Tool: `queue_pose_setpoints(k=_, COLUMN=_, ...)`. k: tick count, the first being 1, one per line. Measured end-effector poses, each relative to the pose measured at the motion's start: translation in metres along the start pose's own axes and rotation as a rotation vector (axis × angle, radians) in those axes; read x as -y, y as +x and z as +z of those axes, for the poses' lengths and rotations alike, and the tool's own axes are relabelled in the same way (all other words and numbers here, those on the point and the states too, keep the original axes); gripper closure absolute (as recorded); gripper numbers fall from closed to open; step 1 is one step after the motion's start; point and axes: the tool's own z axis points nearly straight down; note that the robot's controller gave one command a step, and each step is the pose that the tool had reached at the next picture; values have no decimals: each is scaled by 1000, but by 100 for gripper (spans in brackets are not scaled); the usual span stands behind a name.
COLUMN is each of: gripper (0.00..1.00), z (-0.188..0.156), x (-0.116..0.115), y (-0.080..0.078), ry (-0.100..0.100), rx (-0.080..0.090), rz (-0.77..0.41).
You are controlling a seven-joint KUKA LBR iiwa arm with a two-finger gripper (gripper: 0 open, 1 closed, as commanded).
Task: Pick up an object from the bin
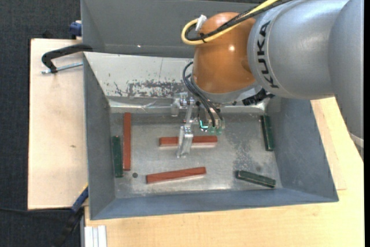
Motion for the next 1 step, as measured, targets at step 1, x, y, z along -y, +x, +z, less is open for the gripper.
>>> queue_pose_setpoints(k=1, gripper=0, z=-5, x=0, y=-2, ry=-1, rx=8, rz=1)
